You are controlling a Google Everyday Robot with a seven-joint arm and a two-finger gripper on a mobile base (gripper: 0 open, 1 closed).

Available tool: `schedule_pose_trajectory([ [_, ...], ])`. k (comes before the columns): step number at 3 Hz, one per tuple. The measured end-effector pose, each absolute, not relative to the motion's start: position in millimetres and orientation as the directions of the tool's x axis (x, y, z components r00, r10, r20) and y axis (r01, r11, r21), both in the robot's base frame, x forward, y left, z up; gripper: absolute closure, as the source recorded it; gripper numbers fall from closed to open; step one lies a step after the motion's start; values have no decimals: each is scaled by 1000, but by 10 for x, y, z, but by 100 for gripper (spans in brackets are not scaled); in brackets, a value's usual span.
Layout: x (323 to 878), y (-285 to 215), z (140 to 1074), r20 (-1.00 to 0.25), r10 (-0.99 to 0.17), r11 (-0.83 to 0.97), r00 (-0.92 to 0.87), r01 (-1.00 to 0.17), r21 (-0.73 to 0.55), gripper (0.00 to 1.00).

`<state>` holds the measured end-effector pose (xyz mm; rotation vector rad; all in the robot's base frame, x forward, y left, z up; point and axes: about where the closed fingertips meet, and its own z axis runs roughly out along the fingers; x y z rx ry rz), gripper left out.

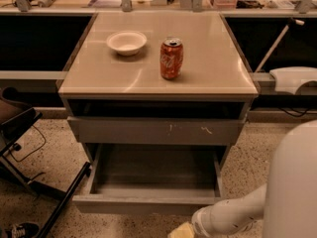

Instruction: Close middle drawer

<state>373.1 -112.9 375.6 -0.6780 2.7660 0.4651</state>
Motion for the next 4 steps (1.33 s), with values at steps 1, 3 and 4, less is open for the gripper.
schedule_pose_trajectory([
  [1, 3868, -852, 3758, -371, -405, 808, -836, -517, 283, 0],
  [3, 4193, -140, 3752, -447, -417, 732, -791, -584, 351, 0],
  [4, 4193, -140, 3752, -447, -417, 732, -791, -584, 351, 0],
])
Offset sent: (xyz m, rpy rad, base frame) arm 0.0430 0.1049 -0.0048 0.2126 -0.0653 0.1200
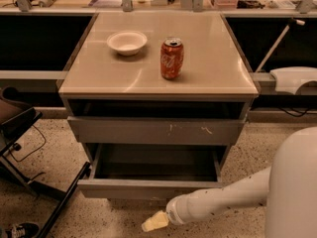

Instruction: Close middle drawer

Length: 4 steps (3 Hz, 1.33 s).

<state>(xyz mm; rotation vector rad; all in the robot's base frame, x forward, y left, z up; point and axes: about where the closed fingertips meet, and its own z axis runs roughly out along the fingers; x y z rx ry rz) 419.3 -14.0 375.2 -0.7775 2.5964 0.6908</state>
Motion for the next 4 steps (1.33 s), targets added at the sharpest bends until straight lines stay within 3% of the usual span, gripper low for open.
schedule_pose_trajectory([
  [4, 4673, 134, 3824, -494, -424, 714, -759, -615, 334, 0],
])
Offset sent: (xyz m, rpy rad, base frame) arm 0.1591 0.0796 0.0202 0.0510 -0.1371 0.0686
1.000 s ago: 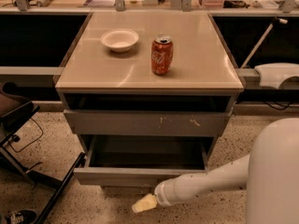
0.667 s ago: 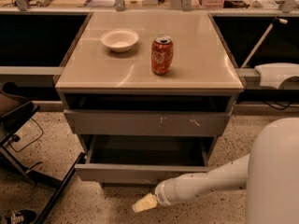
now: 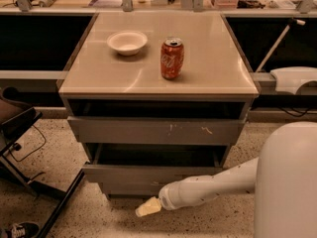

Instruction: Close middle drawer

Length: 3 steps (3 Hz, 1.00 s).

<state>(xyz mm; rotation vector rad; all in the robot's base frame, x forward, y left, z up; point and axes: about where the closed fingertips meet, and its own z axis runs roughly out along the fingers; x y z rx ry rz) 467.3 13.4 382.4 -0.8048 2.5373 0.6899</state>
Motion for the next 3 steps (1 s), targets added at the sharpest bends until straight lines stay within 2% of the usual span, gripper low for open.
schedule_pose_trajectory([
  [1, 5158, 522, 4121, -564, -431, 686, -705, -662, 302, 0],
  [2, 5133, 513, 4117, -564, -431, 686, -704, -662, 302, 0],
  [3, 5386, 773, 4263, -597, -436, 669, -674, -686, 286, 0],
])
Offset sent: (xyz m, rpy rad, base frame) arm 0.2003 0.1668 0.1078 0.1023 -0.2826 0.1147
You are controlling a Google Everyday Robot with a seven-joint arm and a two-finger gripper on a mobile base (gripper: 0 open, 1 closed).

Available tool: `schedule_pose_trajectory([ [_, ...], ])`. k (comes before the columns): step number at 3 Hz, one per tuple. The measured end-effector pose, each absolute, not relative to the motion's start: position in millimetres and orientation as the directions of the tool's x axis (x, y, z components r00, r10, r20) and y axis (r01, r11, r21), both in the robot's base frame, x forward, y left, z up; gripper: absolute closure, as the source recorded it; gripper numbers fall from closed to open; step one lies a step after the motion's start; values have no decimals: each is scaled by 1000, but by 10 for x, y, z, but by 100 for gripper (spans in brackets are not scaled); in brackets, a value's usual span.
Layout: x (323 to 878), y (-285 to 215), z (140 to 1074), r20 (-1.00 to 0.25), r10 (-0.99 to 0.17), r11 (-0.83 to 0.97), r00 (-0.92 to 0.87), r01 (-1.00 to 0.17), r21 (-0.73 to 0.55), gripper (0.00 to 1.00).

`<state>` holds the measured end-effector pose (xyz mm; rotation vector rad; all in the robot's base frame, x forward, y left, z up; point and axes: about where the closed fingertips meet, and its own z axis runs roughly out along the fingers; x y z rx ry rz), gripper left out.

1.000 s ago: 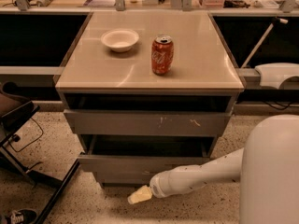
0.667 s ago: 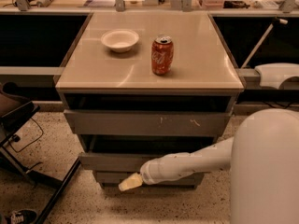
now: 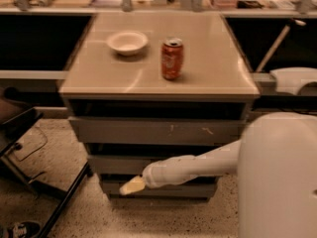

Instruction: Close middle drawer

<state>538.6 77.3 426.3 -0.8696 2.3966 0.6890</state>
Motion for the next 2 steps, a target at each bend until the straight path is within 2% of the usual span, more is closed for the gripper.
schedule_pose_trajectory([
  [1, 5368, 772, 4262, -597, -436, 668, -673, -687, 286, 0],
  [2, 5514, 1177, 4354, -634, -465, 614, -618, -741, 272, 0],
])
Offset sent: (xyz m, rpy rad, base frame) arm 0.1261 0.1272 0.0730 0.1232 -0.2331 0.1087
